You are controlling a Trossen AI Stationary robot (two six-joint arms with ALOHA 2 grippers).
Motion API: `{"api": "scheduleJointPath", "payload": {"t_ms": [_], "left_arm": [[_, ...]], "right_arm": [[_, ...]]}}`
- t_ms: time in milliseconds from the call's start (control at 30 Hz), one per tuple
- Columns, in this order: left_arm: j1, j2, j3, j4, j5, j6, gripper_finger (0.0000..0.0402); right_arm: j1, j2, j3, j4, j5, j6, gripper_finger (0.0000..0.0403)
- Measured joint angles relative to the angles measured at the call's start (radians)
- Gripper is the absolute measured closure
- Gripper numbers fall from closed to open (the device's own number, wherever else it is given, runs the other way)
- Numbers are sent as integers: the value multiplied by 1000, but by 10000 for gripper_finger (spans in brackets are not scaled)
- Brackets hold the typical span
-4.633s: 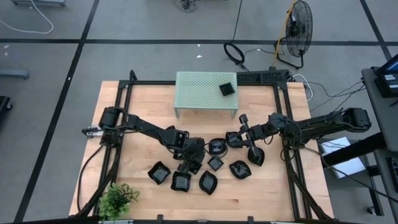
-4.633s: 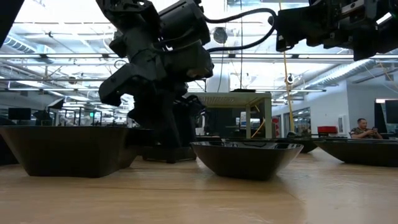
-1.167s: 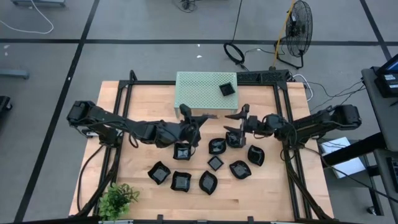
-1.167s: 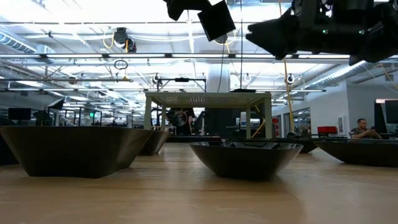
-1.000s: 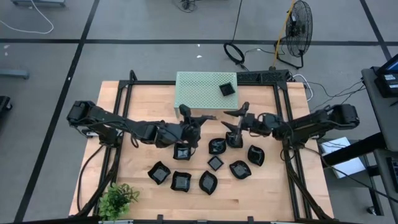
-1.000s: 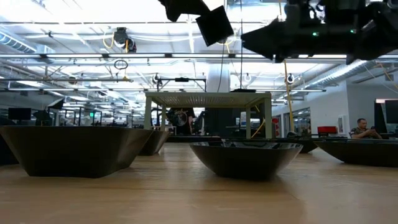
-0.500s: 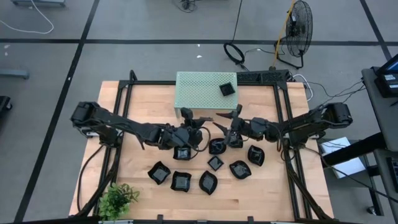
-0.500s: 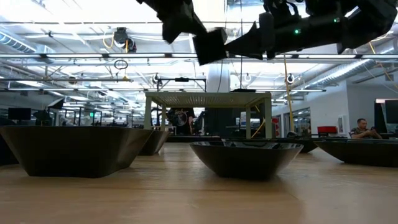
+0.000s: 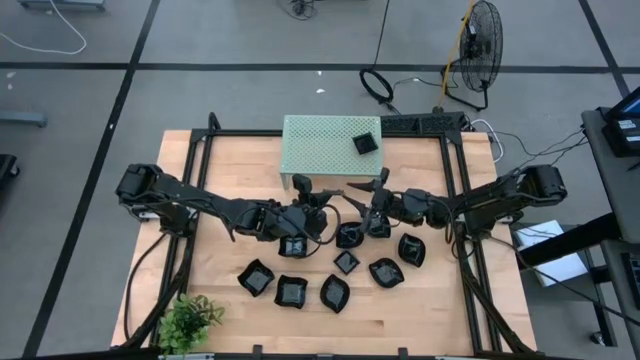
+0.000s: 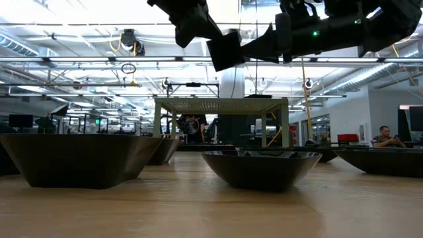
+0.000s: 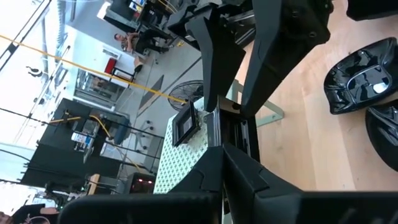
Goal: Pick & Place Mini shaped plates
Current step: Stack the black square plate on top of the other black square plates on the shelf
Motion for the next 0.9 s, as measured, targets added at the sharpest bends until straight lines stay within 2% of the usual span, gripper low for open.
{"api": "scheduleJointPath", "payload": {"t_ms": [200, 333, 667, 767, 900], "left_arm": [[1, 0, 0, -2, 0, -3, 391], [1, 0, 0, -3, 4, -4, 392], [2, 0, 0, 2, 35, -19, 387], [2, 0, 0, 4, 35, -20, 396], [3, 0, 0, 14, 95, -49, 391]], "right_arm": [[0, 0, 0, 0, -6, 0, 278], [0, 0, 0, 2, -53, -3, 298], [0, 0, 0, 7, -53, -21, 336], [0, 0, 0, 7, -54, -26, 345], [0, 0, -1, 7, -53, -26, 367]]}}
